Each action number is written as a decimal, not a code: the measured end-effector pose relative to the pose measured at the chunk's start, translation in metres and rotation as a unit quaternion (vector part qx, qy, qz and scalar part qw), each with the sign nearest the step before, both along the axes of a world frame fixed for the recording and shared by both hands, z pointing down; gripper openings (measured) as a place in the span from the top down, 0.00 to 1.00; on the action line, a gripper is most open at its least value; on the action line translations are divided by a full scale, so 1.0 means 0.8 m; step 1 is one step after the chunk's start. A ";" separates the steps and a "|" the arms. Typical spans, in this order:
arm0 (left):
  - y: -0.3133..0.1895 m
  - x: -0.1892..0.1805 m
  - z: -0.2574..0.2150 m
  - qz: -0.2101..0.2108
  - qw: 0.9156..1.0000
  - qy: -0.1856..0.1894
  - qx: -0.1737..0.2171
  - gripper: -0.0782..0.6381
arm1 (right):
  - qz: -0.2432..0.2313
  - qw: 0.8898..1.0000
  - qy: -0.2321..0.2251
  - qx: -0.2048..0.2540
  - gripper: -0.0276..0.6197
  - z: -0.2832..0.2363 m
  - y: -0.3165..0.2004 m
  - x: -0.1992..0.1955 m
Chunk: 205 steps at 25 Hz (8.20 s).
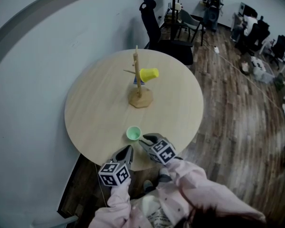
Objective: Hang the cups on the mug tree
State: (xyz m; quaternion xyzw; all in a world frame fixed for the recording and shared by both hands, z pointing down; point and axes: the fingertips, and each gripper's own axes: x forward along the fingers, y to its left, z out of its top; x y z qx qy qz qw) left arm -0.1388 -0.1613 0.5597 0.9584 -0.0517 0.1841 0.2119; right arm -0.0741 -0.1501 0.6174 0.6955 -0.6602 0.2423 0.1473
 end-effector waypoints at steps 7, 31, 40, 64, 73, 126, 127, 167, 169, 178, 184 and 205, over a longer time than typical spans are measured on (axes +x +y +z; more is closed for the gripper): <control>-0.013 -0.016 0.003 0.012 1.000 0.001 0.002 0.89 | 0.014 1.000 0.010 -0.012 0.71 0.013 -0.010 -0.006; -0.024 -0.012 0.016 0.000 1.000 -0.023 -0.017 0.89 | -0.002 1.000 0.013 -0.014 0.36 0.035 -0.058 -0.005; -0.035 -0.008 0.020 -0.014 0.999 -0.024 -0.023 0.89 | -0.026 1.000 0.004 -0.013 0.39 0.039 -0.076 -0.008; -0.088 0.011 -0.042 -0.073 0.997 0.028 0.018 0.89 | -0.005 0.995 -0.061 0.078 0.48 -0.051 -0.125 0.048; -0.127 0.028 -0.067 -0.050 0.997 0.043 0.029 0.89 | 0.031 0.991 -0.090 0.099 0.48 -0.079 -0.161 0.062; -0.238 0.115 -0.158 0.035 0.992 0.095 0.078 0.89 | 0.209 0.870 -0.326 0.304 0.49 -0.205 -0.311 0.212; -0.239 0.117 -0.158 0.035 0.992 0.094 0.078 0.89 | 0.210 0.865 -0.334 0.309 0.49 -0.207 -0.312 0.215; -0.240 0.129 -0.137 0.057 0.993 0.071 0.071 0.89 | 0.276 0.701 -0.504 0.423 0.49 -0.201 -0.282 0.277; -0.238 0.127 -0.136 0.057 0.993 0.072 0.072 0.89 | 0.271 0.694 -0.508 0.432 0.49 -0.198 -0.281 0.278; -0.238 0.122 -0.134 0.054 0.993 0.069 0.073 0.89 | 0.262 0.623 -0.567 0.470 0.49 -0.201 -0.280 0.280; -0.237 0.121 -0.132 0.054 0.994 0.067 0.073 0.89 | 0.265 0.605 -0.582 0.474 0.48 -0.197 -0.280 0.280; -0.235 0.115 -0.125 0.052 0.994 0.062 0.070 0.89 | 0.279 0.538 -0.613 0.507 0.41 -0.185 -0.274 0.286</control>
